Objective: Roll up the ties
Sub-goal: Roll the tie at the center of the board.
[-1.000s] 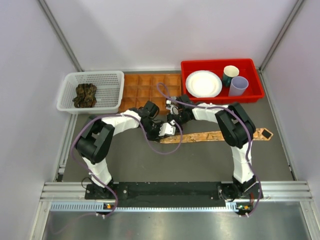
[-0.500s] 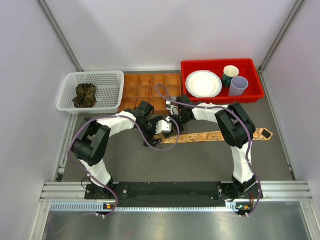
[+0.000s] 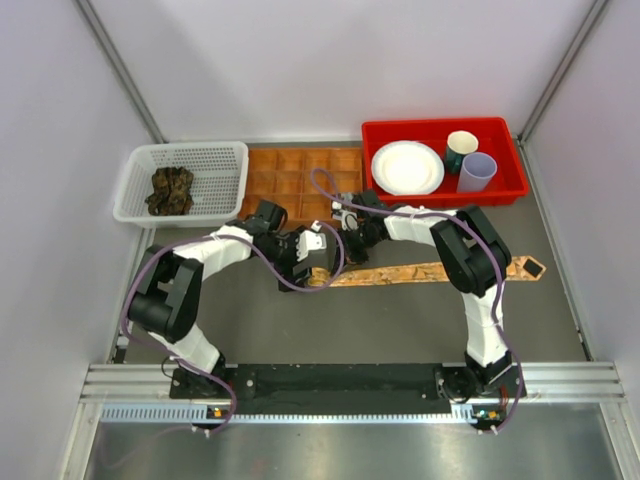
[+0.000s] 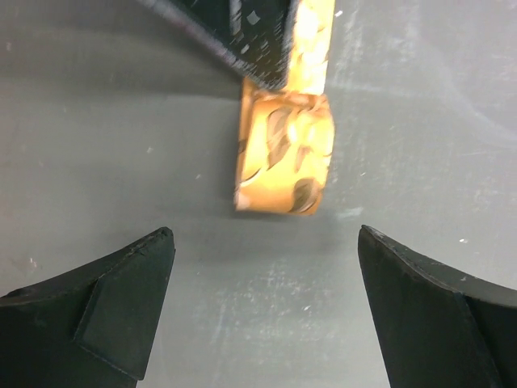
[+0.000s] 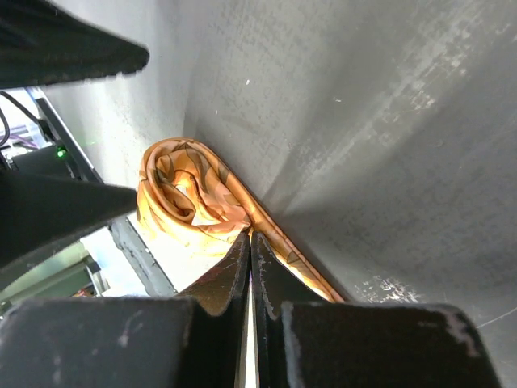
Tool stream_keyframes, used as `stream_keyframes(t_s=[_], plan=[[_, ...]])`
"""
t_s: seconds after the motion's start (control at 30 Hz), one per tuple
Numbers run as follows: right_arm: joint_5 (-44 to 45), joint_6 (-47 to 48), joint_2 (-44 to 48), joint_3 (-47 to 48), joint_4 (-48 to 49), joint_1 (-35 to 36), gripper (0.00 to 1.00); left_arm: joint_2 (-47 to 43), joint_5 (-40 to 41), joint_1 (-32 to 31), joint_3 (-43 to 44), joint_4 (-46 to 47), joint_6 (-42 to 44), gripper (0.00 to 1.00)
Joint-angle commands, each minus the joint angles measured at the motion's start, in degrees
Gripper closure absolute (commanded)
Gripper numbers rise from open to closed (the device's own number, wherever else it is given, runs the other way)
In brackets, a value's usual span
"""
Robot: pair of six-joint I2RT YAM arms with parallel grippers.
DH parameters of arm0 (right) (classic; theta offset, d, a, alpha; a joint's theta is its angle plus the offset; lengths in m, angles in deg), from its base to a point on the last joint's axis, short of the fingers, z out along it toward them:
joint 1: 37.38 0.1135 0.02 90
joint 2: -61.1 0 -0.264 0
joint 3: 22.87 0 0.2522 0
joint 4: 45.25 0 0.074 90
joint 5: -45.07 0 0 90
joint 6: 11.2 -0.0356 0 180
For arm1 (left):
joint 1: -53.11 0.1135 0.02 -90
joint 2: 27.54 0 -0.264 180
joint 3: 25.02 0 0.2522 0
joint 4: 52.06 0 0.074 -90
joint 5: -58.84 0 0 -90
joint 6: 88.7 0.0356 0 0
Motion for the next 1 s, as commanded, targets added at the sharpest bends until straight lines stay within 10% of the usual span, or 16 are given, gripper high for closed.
stream_keyframes(t_s=[0.0, 0.27, 0.6, 0.97], plan=[[1.8, -0.8, -1.3, -0.2, -0.2, 0.0, 1.0, -3.3, -2.5, -2.4, -0.6, 3.2, 1.2, 0.01], [1.8, -0.7, -1.5, 0.3, -0.4, 0.2, 1.0, 1.0, 1.5, -7.0, 1.6, 6.3, -2.0, 0.05], [-1.6, -0.3, -0.1, 2.7, -3.2, 0.0, 1.0, 5.2, 6.5, -8.7, 4.3, 0.5, 0.9, 0.59], [-8.7, -0.6, 3.7, 3.8, -7.8, -1.8, 0.42, 6.1, 9.8, -8.9, 3.7, -0.8, 1.2, 0.7]])
